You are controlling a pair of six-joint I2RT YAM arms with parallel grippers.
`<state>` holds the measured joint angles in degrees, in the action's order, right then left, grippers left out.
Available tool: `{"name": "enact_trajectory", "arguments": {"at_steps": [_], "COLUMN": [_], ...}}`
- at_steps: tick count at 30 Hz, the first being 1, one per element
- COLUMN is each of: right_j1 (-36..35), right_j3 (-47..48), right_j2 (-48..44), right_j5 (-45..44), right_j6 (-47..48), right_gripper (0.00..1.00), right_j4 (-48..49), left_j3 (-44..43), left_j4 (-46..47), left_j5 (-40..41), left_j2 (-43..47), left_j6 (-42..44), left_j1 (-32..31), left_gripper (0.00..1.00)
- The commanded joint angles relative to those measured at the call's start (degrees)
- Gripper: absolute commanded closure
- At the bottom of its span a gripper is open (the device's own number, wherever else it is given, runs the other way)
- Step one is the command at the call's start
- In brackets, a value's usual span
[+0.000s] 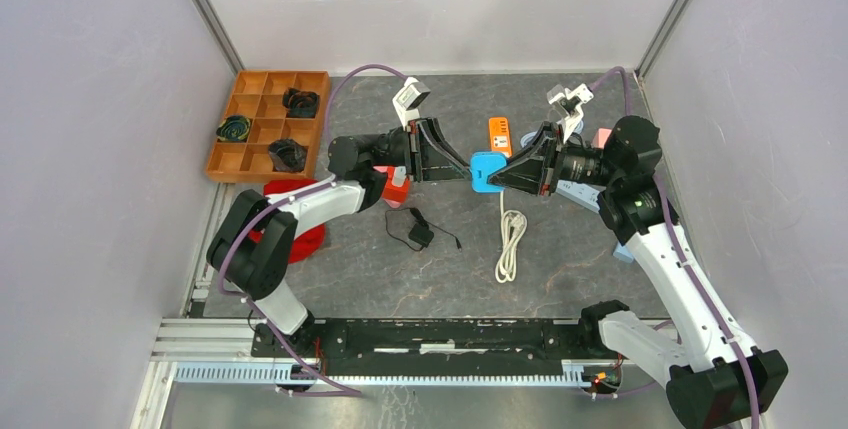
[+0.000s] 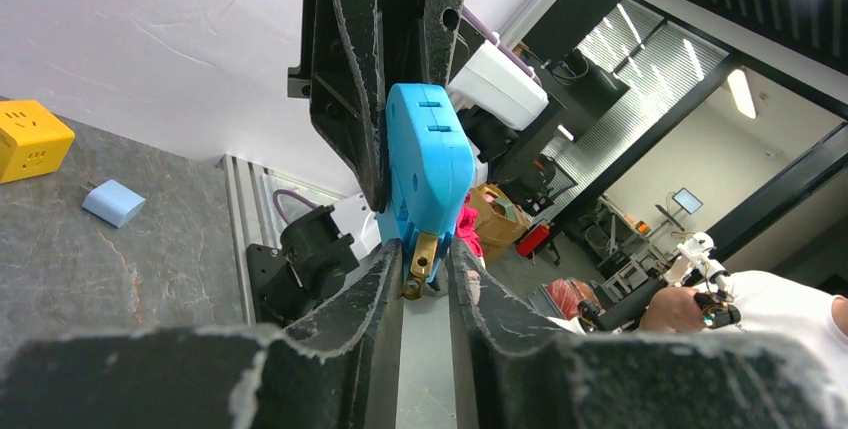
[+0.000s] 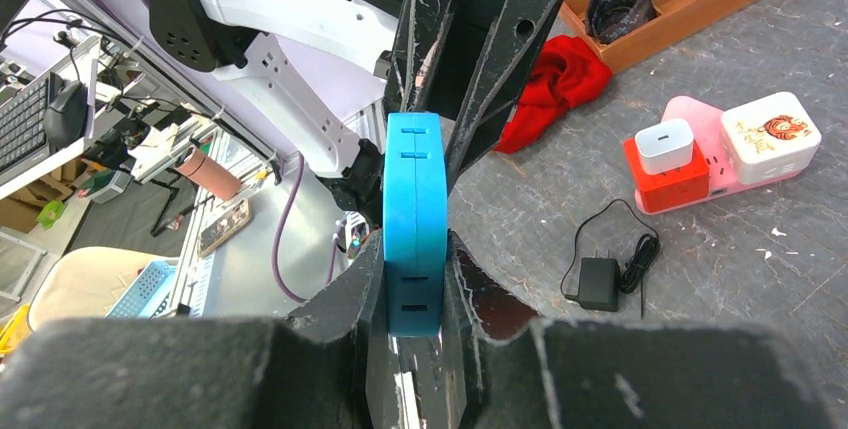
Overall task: Insert the plug
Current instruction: Insert the plug into the socket.
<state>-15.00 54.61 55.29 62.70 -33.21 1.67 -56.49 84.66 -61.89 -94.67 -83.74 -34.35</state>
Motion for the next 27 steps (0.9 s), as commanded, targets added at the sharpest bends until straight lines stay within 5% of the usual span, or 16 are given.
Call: {"name": "enact_trajectory", "arguments": {"at_steps": [1,21,23,27], "right_j1": [0.04,0.05,0.04,-0.02], "right_j3": [0.01,1.68,1.56,2.17], "right_j2": [-0.43,0.19,0.26,0.37], "right_j5": [-1.33,-6.25,-6.45,-6.82], "right_j6": [0.74,4.81,4.9,5.31], "right_gripper": [1.0,1.0,1.0,1.0], "right_j4": [0.02,-6.33,-6.48,-7.33], "left_j3": [0.26,2.86,3.07,4.85], "left_j4": [14.89,14.92,14.92,14.93], "left_j5": [-0.03,0.24,0.15,0.85], "left_j2": [0.8,0.28,0.18,-0.52], "left_j6": [-2.39,-2.03,-2.04,-2.06], "left_j1": [0.39,2.54,2.74,4.25], "left_gripper": [0.75,0.96,0.93,0.66]}}
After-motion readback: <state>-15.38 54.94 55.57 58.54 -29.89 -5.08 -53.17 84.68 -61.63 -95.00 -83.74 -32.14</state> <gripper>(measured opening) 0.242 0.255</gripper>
